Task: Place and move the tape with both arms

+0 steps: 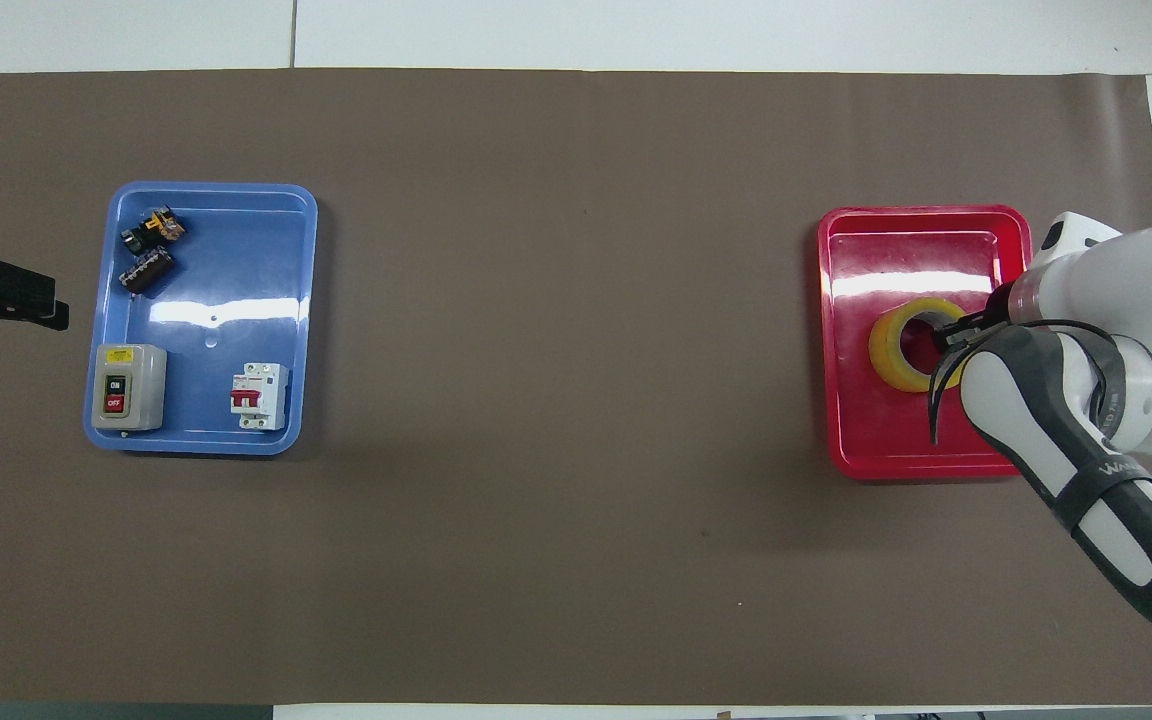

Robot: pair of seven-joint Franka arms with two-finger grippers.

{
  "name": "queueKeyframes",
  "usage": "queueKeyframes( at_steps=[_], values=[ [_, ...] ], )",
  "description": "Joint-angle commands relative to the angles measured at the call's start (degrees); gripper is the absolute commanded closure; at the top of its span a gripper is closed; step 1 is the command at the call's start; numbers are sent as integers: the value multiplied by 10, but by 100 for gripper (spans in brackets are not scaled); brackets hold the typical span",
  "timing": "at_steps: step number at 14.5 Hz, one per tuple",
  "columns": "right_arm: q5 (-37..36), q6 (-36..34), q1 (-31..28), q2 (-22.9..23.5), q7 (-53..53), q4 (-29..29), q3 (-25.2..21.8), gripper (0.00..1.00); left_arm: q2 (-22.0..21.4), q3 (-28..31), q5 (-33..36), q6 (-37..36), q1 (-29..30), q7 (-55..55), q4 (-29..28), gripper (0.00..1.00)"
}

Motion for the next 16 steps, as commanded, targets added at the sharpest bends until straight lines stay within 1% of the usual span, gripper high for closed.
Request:
queueKeyframes(
  at_steps=[1,3,6,8,11,12,14,16],
  values=[
    [-4,-45,-7,-17,26,32,9,0,-6,1,-11,-2,4,6,-6,0],
    [-5,-108,10,-19,113,82,9,0,-6,1,-11,-2,4,6,-6,0],
    [-31,-156,33,-23,221,132,11,0,-6,1,-11,-2,4,6,-6,0],
    [-31,-214,33,-31,251,182,15,0,-6,1,-11,-2,4,6,-6,0],
    [-20,-335,31,-38,266,287,14,0,-6,1,-11,-2,4,6,-6,0],
    [-5,-373,28,-43,284,315,14,0,-6,1,-11,-2,4,6,-6,0],
    [24,-419,25,-58,300,347,12,0,-6,1,-11,-2,4,6,-6,0],
    [24,-468,25,-84,320,361,9,0,-6,1,-11,-2,4,7,-6,0]
  ],
)
